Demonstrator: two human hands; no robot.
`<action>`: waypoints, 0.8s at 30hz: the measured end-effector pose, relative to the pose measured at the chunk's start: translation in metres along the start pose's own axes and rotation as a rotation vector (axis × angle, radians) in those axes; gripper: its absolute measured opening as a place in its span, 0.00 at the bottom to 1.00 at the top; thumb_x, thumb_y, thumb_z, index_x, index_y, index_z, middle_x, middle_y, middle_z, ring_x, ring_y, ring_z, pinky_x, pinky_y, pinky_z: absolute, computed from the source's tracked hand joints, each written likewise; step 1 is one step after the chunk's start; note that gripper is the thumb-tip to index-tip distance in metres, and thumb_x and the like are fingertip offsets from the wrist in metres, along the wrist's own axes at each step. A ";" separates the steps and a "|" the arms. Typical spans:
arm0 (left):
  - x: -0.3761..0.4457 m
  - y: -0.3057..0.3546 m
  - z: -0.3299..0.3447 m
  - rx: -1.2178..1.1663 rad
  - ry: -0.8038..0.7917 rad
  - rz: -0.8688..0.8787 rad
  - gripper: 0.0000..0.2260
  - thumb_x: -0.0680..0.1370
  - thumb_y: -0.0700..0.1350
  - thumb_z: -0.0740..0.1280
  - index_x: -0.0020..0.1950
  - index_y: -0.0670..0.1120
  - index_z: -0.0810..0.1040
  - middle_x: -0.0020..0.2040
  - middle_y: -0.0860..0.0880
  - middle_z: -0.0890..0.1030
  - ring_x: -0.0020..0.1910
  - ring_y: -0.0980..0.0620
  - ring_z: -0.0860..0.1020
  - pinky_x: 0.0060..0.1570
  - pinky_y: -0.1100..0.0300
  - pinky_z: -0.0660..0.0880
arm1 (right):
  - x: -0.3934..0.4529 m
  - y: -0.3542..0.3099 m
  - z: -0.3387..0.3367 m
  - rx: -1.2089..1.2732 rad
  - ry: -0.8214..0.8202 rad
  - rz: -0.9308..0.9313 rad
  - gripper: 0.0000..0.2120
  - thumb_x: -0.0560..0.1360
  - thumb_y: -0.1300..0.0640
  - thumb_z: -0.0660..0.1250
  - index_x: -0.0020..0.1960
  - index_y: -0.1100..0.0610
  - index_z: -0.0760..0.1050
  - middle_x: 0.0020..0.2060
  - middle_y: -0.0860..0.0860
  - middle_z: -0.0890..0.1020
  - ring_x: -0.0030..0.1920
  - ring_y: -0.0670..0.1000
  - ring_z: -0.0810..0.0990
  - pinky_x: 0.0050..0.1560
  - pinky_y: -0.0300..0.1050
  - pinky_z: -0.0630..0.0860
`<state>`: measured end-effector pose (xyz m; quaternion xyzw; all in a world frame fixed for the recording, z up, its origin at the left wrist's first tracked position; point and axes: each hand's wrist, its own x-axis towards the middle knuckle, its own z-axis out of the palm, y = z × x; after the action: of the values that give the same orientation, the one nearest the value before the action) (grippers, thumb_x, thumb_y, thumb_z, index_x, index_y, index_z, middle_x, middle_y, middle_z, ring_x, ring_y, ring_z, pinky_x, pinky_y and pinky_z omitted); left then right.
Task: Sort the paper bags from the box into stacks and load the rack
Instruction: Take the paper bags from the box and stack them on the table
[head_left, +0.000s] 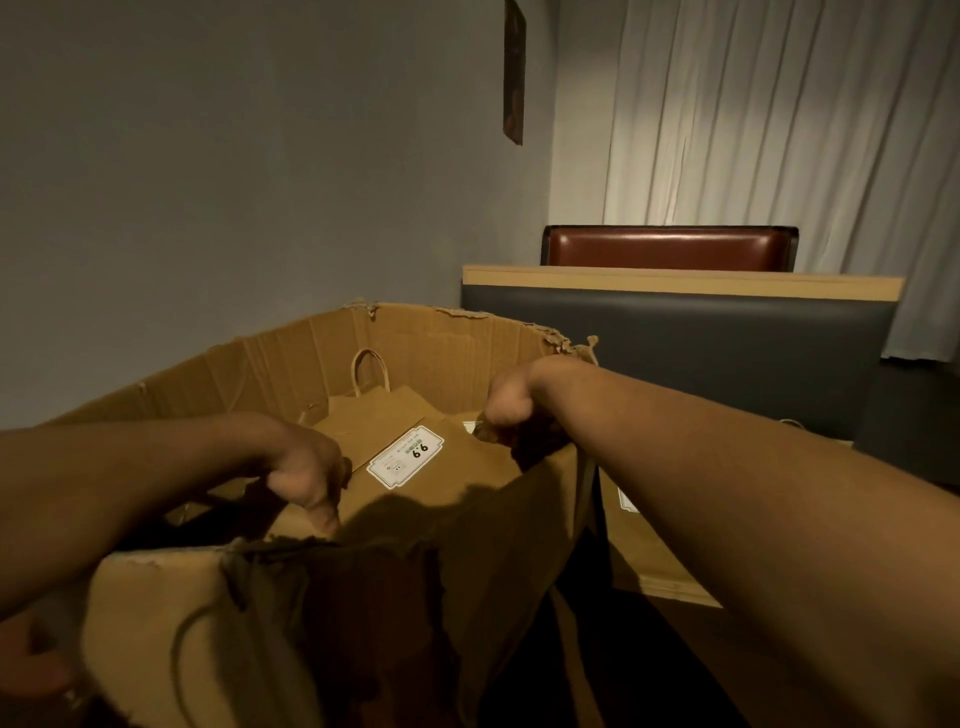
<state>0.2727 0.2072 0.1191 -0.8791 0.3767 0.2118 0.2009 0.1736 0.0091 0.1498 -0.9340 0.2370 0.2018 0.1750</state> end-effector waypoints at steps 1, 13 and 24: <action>0.002 0.002 0.003 0.002 0.023 0.022 0.21 0.76 0.54 0.70 0.66 0.45 0.76 0.62 0.47 0.77 0.61 0.48 0.75 0.57 0.59 0.73 | 0.002 0.000 0.001 0.081 -0.002 -0.010 0.05 0.81 0.60 0.62 0.49 0.60 0.75 0.37 0.54 0.75 0.32 0.48 0.73 0.29 0.39 0.73; 0.015 0.005 -0.027 0.373 0.457 0.354 0.25 0.74 0.58 0.69 0.69 0.56 0.71 0.80 0.56 0.45 0.79 0.50 0.40 0.77 0.43 0.48 | 0.010 0.005 0.007 0.419 -0.127 -0.286 0.12 0.76 0.63 0.64 0.57 0.66 0.81 0.28 0.51 0.72 0.28 0.47 0.69 0.36 0.42 0.68; 0.006 0.017 -0.030 0.237 0.466 0.308 0.25 0.73 0.58 0.71 0.67 0.54 0.67 0.55 0.55 0.75 0.53 0.56 0.74 0.55 0.57 0.74 | -0.002 0.013 0.005 0.364 0.213 -0.148 0.07 0.81 0.57 0.61 0.49 0.59 0.75 0.50 0.58 0.80 0.37 0.51 0.79 0.32 0.41 0.77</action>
<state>0.2701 0.1776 0.1374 -0.8068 0.5638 -0.0132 0.1759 0.1637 0.0014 0.1440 -0.9180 0.2176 0.0427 0.3289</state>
